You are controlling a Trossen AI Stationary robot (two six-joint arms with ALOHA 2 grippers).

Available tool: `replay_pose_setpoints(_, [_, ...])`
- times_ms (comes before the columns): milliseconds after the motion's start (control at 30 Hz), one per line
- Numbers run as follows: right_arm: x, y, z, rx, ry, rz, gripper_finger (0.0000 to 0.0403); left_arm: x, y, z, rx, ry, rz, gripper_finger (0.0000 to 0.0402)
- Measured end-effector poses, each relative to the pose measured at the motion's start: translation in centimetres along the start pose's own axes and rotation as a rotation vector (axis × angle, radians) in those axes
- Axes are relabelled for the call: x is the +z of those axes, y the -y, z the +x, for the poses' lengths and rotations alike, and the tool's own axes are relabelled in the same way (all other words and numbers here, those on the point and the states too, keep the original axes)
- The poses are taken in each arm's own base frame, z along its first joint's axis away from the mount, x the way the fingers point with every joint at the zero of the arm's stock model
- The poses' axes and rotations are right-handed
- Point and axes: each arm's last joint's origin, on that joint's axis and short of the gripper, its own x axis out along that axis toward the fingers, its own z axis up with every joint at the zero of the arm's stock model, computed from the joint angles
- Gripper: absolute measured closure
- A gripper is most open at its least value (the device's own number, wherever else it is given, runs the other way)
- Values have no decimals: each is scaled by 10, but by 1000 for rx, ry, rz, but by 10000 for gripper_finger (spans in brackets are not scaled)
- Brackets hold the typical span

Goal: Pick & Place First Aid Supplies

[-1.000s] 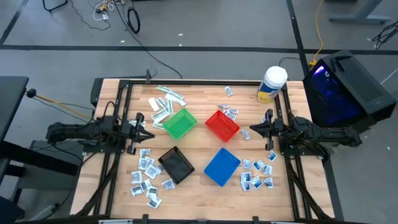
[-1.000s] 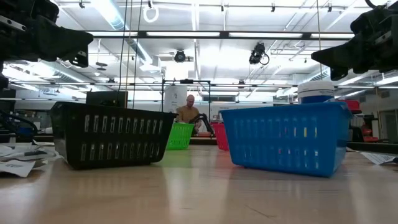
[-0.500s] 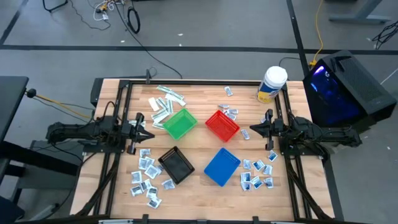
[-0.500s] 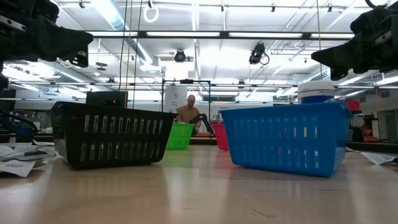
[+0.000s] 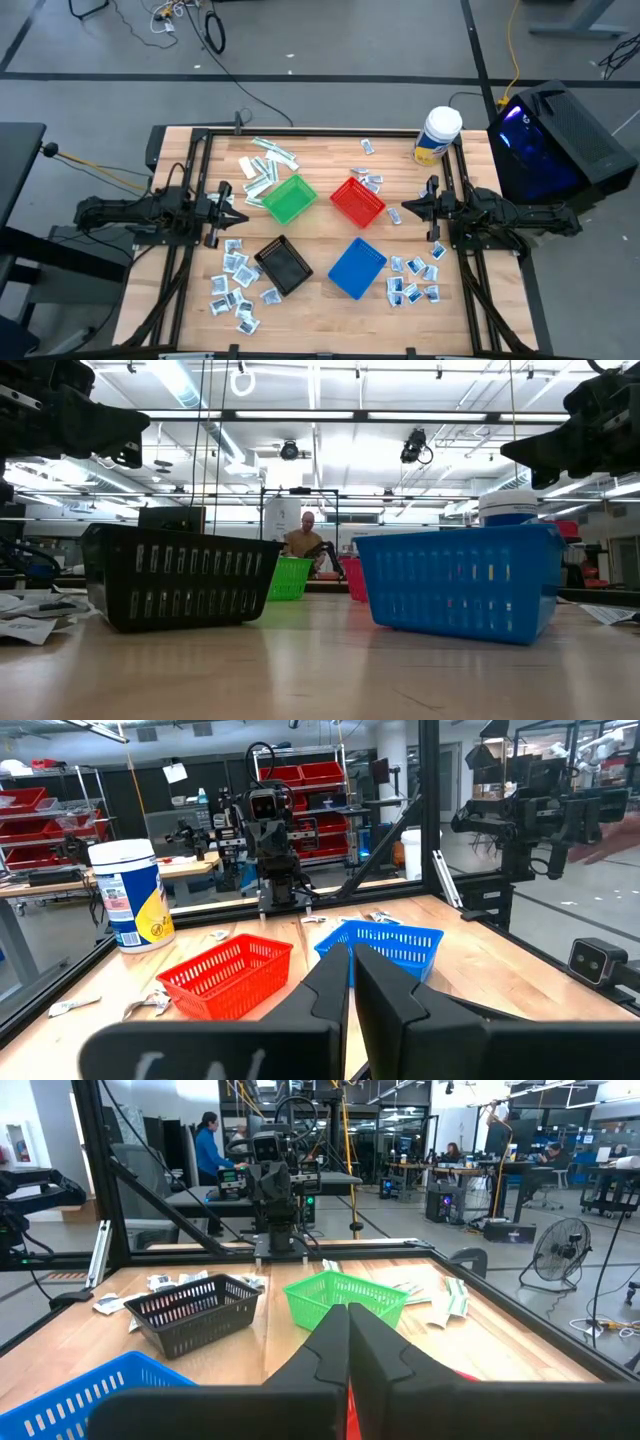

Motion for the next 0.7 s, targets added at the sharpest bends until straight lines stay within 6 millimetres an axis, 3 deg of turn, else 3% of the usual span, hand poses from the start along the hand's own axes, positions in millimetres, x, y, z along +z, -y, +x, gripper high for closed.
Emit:
replay_pose_setpoints(467, [1,0,0,-1,9,1,397,0,0,0,0,0,0,376])
replay_pose_setpoints(700, [12,0,-1,-1,122,20,397,0,0,0,0,0,0,376])
